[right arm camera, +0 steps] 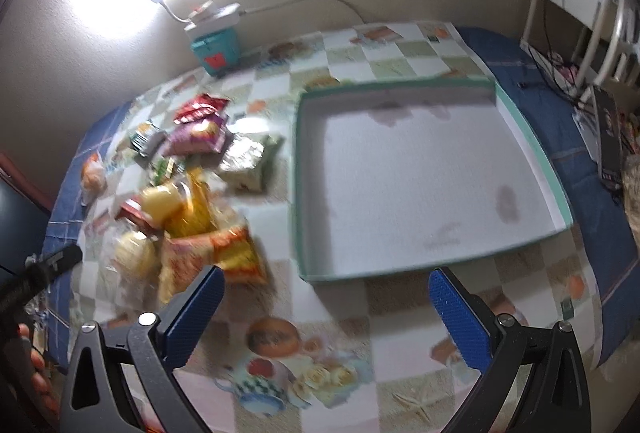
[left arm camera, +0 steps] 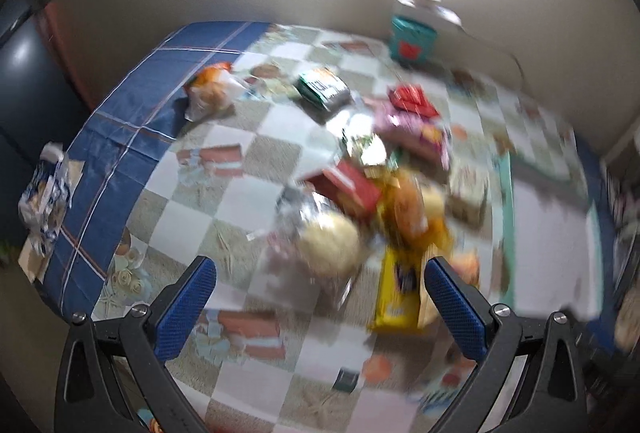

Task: Organize snacks
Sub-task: 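Grasp the yellow Swiss roll pack with the right tool while the left tool grasps the bagged bun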

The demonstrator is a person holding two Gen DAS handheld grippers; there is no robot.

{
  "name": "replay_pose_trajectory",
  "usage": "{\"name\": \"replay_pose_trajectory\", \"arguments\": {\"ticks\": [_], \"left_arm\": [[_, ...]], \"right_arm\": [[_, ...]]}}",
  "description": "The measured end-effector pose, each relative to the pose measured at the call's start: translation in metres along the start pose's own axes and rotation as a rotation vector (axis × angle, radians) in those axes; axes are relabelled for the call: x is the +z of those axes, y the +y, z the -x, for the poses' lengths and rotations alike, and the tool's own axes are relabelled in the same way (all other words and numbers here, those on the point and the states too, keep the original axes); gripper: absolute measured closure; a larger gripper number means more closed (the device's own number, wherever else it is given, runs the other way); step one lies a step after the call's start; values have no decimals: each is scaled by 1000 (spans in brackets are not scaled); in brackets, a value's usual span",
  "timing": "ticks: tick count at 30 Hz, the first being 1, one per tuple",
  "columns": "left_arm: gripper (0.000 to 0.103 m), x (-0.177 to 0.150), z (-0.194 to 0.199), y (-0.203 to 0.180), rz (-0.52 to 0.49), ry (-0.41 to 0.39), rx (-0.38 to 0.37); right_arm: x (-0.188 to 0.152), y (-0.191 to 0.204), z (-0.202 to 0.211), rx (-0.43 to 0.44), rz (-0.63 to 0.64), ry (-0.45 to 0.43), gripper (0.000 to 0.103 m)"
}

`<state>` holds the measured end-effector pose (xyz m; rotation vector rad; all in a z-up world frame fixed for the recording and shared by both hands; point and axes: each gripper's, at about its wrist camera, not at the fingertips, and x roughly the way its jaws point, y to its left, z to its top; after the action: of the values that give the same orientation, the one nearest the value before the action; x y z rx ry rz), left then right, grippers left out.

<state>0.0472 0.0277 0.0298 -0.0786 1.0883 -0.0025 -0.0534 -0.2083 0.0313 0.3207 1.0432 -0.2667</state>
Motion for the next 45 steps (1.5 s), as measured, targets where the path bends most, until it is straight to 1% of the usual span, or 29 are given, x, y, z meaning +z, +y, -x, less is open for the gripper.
{"name": "replay_pose_trajectory", "arguments": {"ticks": [2,5,7,8,10,11,14,18,21,26,28,32,34,36,39,40,42,45], "left_arm": [[0,13,-4,4,71,5,-2],[0,22,-16,10,154,22,-16],[0,25,-27,12,179,24,-19],[0,25,-33,12,185,31,-7],[0,25,-47,16,202,66,11],[0,26,-54,19,211,83,18],[0,27,-77,24,230,143,49],[0,26,-98,27,256,173,46],[0,28,-111,29,280,209,50],[0,25,-130,29,285,242,79],[0,22,-137,32,306,266,70],[1,21,-141,34,310,265,62],[7,19,-141,34,312,269,54],[14,17,-142,31,332,280,23],[21,12,-142,25,336,288,5],[21,12,-142,24,340,287,4],[26,12,-143,21,341,283,2],[28,9,-142,21,354,279,-9]], "right_arm": [[6,13,-4,29,15,10,0],[9,32,-17,88,8,53,0],[12,42,-28,104,9,82,0],[14,50,-37,109,15,103,0],[16,57,-49,123,24,128,0],[16,65,-59,144,38,155,0],[16,77,-82,165,56,221,0],[14,89,-103,174,86,277,0],[14,96,-114,161,114,294,0],[9,98,-128,149,116,328,0],[6,96,-133,145,112,348,0],[0,97,-143,138,107,370,0],[-1,98,-145,141,109,364,2],[-2,98,-143,145,110,358,5],[-4,96,-136,152,112,351,9],[-6,98,-136,153,110,348,11],[-4,96,-134,156,103,344,14],[0,94,-132,163,102,340,17]]}}
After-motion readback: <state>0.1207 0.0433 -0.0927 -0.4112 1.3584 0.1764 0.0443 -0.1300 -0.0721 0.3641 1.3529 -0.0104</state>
